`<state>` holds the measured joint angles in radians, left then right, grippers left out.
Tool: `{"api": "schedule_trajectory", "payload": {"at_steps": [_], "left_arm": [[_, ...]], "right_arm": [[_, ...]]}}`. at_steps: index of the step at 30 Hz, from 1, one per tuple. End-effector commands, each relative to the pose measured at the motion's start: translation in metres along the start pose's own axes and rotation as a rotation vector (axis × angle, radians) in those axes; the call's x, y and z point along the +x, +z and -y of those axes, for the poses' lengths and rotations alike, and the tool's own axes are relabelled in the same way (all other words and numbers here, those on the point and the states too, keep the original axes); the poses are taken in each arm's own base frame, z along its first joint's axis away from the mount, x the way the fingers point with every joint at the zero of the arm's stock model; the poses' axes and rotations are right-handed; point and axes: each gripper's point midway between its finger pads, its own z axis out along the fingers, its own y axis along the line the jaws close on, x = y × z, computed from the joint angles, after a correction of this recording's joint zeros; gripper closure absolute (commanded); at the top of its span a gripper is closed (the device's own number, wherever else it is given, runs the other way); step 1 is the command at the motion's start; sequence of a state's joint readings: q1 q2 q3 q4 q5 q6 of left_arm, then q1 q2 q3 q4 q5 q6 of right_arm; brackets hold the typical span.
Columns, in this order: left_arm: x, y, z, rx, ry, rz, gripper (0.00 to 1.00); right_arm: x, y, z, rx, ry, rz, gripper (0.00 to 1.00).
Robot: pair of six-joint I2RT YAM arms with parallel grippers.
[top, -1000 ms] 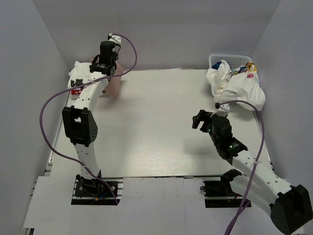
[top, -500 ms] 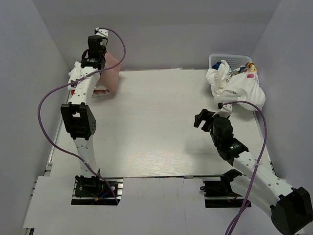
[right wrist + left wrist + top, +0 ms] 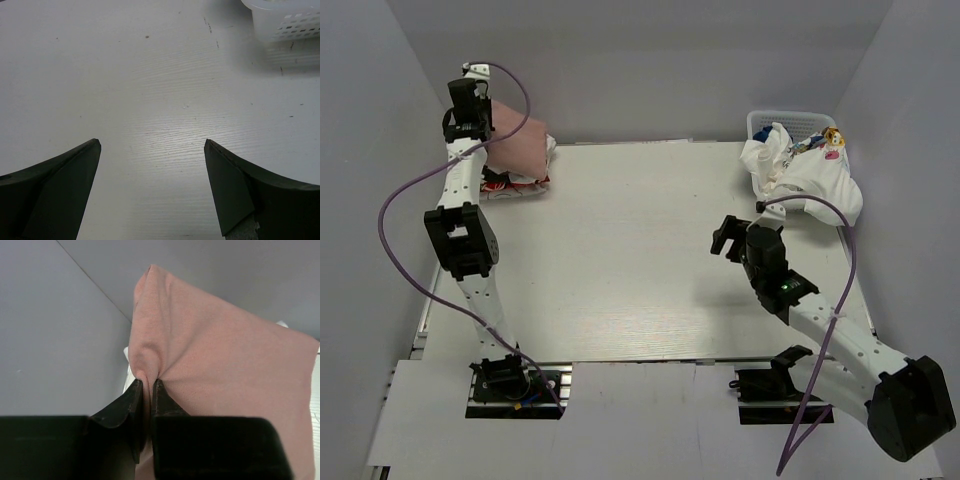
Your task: Fold and stack the t-shirts
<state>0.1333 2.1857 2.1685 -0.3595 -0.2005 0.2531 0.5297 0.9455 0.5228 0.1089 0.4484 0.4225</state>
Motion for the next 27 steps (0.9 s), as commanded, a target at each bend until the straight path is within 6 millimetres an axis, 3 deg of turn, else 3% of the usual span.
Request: {"api": "schedule_trajectory", "payload": {"at_steps": [1, 7, 9, 11, 14, 24, 25, 27], "left_arm": [[-0.029, -0.001, -0.017, 0.037, -0.043, 0.099, 1.00], [-0.002, 0.020, -0.019, 0.133, -0.072, 0.076, 1.00], [-0.010, 0.021, -0.027, 0.119, -0.089, 0.096, 1.00], [0.002, 0.030, -0.033, 0.097, -0.093, 0.073, 1.00], [-0.009, 0.028, -0.040, 0.075, -0.085, 0.109, 1.00], [0.009, 0.036, -0.046, 0.010, -0.101, 0.072, 1.00], [0.022, 0.040, -0.046, -0.005, -0.099, 0.043, 0.93], [0.026, 0.042, -0.056, -0.076, -0.121, 0.043, 0.75]], "right_arm": [[-0.029, 0.002, -0.011, -0.017, 0.038, 0.070, 0.10], [-0.025, 0.008, -0.014, -0.012, 0.021, 0.042, 0.10], [-0.023, 0.010, -0.013, -0.006, 0.017, 0.035, 0.10], [-0.022, 0.012, -0.013, -0.003, 0.013, 0.032, 0.10], [-0.019, 0.014, -0.013, -0.001, 0.008, 0.020, 0.10], [-0.011, 0.020, -0.012, 0.007, 0.002, -0.001, 0.10], [-0.010, 0.020, -0.012, 0.008, 0.000, -0.003, 0.10], [-0.008, 0.021, -0.012, 0.006, -0.001, -0.010, 0.10]]}}
